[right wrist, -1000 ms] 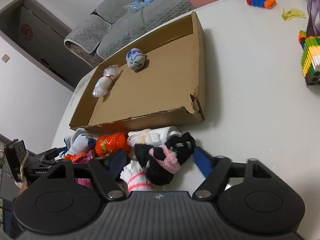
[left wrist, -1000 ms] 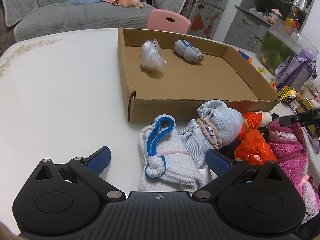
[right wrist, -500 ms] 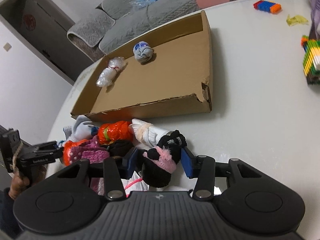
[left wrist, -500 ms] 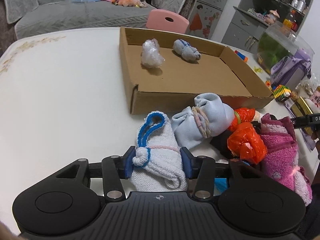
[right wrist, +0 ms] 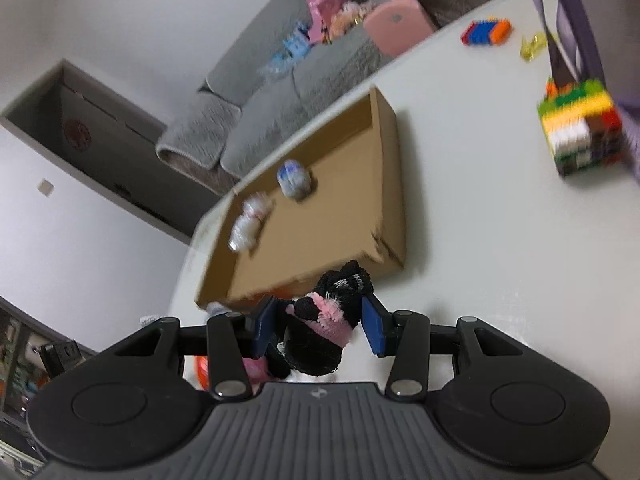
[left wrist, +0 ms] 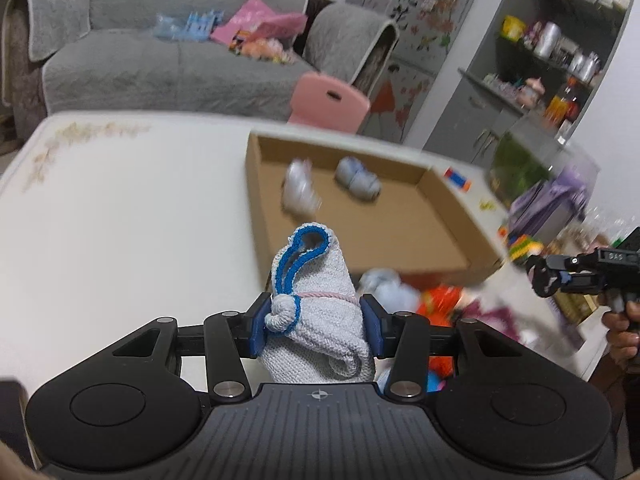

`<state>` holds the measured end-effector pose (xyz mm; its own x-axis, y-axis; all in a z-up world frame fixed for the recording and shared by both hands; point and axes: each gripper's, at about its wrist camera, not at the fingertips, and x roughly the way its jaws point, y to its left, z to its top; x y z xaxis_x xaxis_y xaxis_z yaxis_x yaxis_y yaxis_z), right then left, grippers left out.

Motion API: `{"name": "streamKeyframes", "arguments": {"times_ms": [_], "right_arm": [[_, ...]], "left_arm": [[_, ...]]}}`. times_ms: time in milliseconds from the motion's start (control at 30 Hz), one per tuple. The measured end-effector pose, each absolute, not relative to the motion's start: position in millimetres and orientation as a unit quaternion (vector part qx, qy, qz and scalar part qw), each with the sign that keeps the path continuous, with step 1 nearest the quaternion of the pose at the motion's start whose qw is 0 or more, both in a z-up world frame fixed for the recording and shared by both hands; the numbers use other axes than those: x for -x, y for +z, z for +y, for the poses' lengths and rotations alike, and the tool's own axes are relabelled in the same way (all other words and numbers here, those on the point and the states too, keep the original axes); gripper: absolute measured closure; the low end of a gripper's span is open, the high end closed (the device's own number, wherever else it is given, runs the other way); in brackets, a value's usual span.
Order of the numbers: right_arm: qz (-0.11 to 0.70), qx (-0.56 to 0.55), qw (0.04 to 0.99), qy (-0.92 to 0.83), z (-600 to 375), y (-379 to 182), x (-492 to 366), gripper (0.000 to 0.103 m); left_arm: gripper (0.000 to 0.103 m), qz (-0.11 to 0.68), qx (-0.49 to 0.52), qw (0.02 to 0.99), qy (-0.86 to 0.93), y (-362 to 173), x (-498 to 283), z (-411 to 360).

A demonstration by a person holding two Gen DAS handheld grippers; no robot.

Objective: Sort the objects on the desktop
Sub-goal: 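Lower both held bundles into the box and open both tools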

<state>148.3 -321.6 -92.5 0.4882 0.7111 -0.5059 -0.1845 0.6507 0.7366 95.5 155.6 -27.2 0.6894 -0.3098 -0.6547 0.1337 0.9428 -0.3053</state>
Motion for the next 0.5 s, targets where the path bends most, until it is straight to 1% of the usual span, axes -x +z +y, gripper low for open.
{"name": "streamKeyframes", "arguments": {"times_ms": [267, 500], "right_arm": [[0.392, -0.295, 0.821, 0.292, -309, -44, -185, 0.061], [0.384, -0.282, 0.82, 0.317, -290, -25, -226, 0.061]], "left_arm": [[0.05, 0.352, 0.114, 0.916, -0.152, 16, -146, 125], [0.05, 0.35, 0.092, 0.915, -0.177, 22, -192, 90]]}}
